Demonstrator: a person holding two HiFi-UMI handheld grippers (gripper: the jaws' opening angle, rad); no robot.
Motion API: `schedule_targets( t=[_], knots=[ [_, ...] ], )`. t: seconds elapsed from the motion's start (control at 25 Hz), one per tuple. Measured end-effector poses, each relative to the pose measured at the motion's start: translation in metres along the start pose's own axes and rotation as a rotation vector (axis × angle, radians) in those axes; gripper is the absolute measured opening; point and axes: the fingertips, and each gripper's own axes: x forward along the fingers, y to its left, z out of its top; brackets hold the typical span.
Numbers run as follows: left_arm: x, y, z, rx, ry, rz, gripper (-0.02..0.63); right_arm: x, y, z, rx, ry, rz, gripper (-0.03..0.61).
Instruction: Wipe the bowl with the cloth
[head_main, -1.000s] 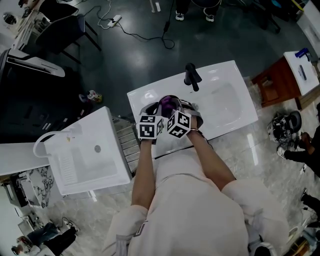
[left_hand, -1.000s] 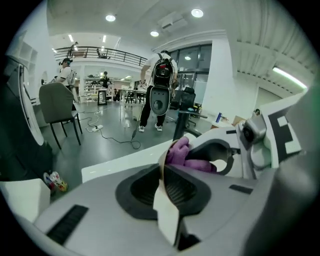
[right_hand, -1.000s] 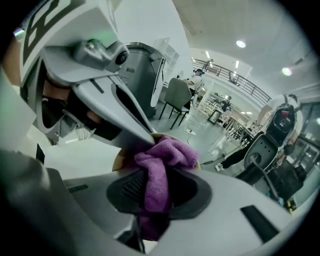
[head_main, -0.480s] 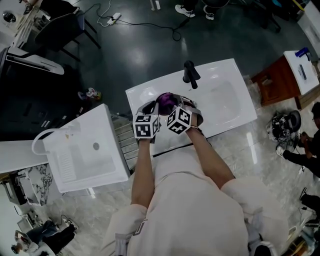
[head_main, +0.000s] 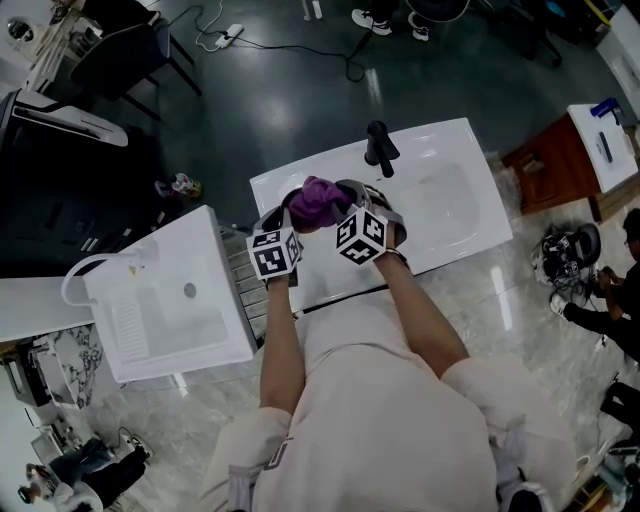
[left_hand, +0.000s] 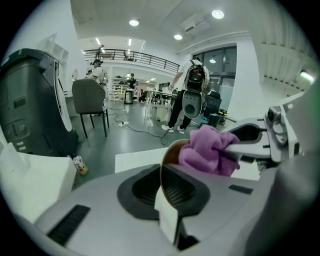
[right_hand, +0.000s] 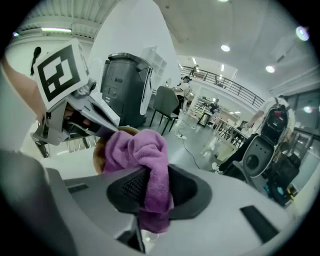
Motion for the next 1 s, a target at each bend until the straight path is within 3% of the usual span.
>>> schedule_targets(
  t=[0.24, 0.4, 0.52, 0.72, 0.92, 1.0],
  knots=[
    [-0.003, 0.008, -0.011, 0.099, 0.03, 0.039, 0.017, -0.015, -0.054, -0.005, 0.11, -0.004, -0.1, 0.095],
    [-0.001, -0.005, -0.012, 0.209, 0.028, 0.024, 0.015, -0.026, -0.074, 0.0, 0.163, -0.039, -0.1, 0.095],
    [0.0, -0.024, -0.004, 0.339, 0.002, 0.004, 0.017, -0.028, -0.071, 0.001, 0.164, -0.058, -0.057, 0.095],
    [0.003, -0.051, -0.001, 0.573, -0.006, -0.011, 0.017, -0.022, -0.044, 0.004, 0.076, -0.068, 0.063, 0.095],
    [-0.004, -0.086, 0.005, 0.808, -0.097, -0.059, 0.017, -0.02, -0.025, 0.021, 0.19, -0.155, 0.186, 0.095],
    [-0.008, -0.093, 0.008, 0.858, -0.125, -0.063, 0.017, -0.02, -0.015, 0.024, 0.155, -0.163, 0.236, 0.095]
  ],
)
